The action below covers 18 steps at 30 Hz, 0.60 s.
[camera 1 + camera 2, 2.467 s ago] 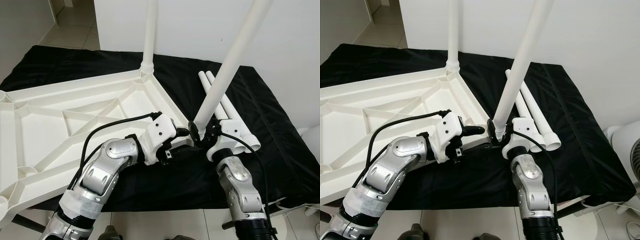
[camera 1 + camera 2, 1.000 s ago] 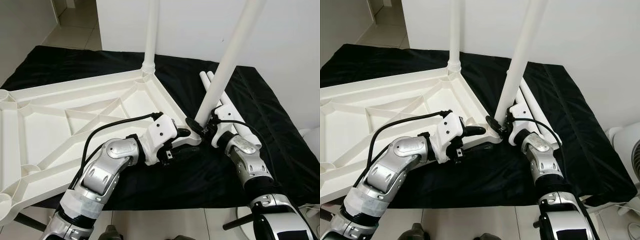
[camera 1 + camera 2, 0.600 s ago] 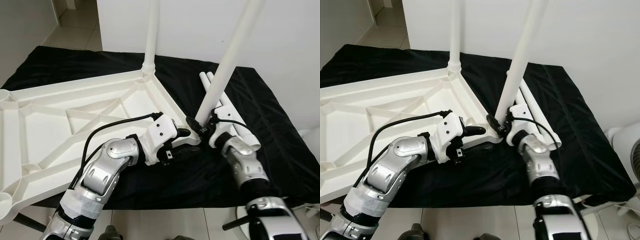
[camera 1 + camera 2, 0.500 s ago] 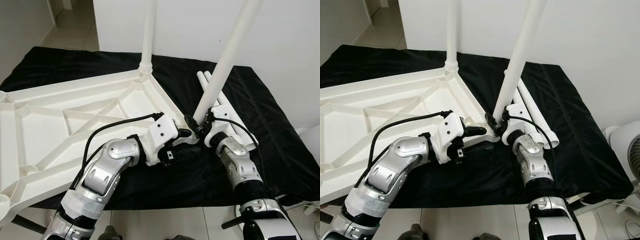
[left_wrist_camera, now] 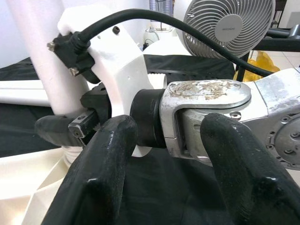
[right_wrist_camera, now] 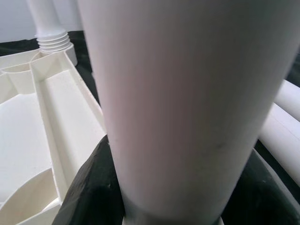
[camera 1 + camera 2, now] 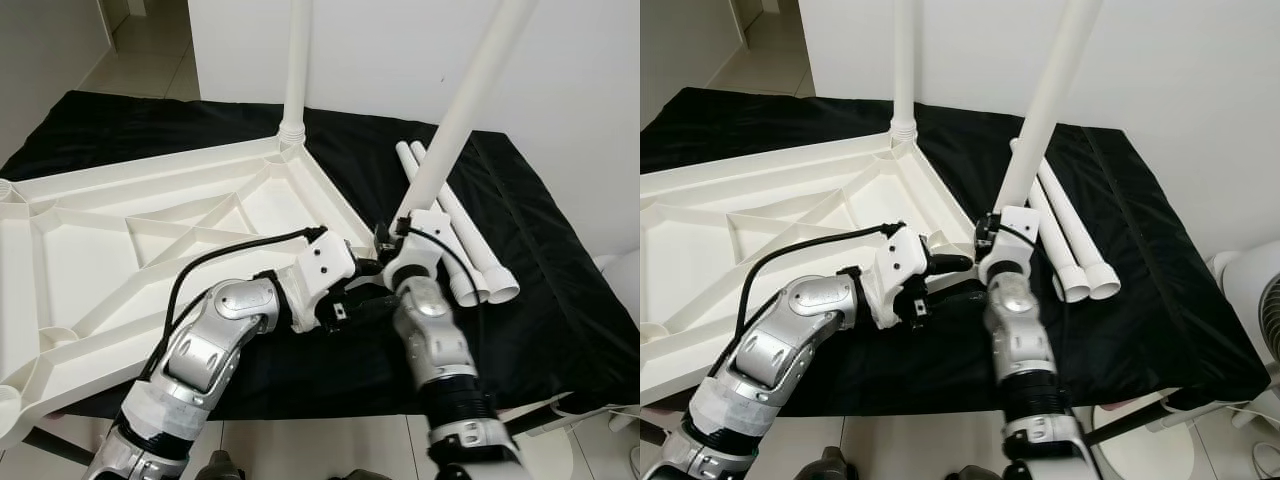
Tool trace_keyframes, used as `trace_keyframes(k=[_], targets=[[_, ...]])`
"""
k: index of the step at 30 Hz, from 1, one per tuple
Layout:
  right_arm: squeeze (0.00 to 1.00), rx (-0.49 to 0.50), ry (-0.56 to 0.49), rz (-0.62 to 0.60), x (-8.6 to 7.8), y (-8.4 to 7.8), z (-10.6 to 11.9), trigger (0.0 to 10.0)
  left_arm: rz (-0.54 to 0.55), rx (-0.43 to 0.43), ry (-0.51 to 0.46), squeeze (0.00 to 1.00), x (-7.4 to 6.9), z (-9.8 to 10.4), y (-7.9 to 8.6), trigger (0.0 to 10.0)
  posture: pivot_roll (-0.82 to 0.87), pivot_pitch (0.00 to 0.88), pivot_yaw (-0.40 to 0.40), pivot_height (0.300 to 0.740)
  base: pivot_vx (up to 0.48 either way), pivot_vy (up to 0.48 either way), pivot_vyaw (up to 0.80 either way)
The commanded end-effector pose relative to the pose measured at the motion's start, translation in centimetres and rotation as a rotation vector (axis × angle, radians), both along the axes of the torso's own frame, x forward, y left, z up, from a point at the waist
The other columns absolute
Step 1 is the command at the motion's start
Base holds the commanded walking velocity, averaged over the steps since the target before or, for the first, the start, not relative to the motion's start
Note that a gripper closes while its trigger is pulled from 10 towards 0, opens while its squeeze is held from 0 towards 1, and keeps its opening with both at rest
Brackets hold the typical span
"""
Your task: Building children table
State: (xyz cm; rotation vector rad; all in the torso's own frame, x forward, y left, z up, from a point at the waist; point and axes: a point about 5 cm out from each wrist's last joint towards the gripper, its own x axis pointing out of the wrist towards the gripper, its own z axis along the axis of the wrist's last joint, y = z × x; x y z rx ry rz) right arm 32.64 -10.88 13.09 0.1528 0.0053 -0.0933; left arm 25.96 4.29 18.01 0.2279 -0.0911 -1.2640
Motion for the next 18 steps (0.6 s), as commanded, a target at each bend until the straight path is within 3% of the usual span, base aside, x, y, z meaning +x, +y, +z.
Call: trace_keyframes(k=[1,8,9,18], targets=[[0.0,0.034,0.033,-0.018,-0.3,0.2,-0.6,10.0,0.021,-0.006,0.004,0.0,-0.1,-0.1,-0.3,10.0,0.05,0.0,-0.092,0.74,0.0,0.0,0.0],[0.0,0.007,0.013,0.021,-0.4,0.0,-0.2,10.0,0.015,-0.006,0.005,0.0,-0.2,-0.1,-0.4,10.0,0.05,0.0,-0.093,0.74,0.0,0.0,0.0],[1.0,0.011,0.011,0.019,-0.4,-0.1,-0.2,10.0,0.017,-0.004,0.004,0.0,-0.1,-0.1,-0.3,10.0,0.06,0.0,-0.094,0.74,0.0,0.0,0.0],[1.0,-0.037,0.018,0.028,-0.9,-1.0,-0.4,10.0,0.019,0.001,0.004,0.0,-0.2,-0.2,-0.3,10.0,0.06,0.0,-0.099,0.74,0.0,0.0,0.0]])
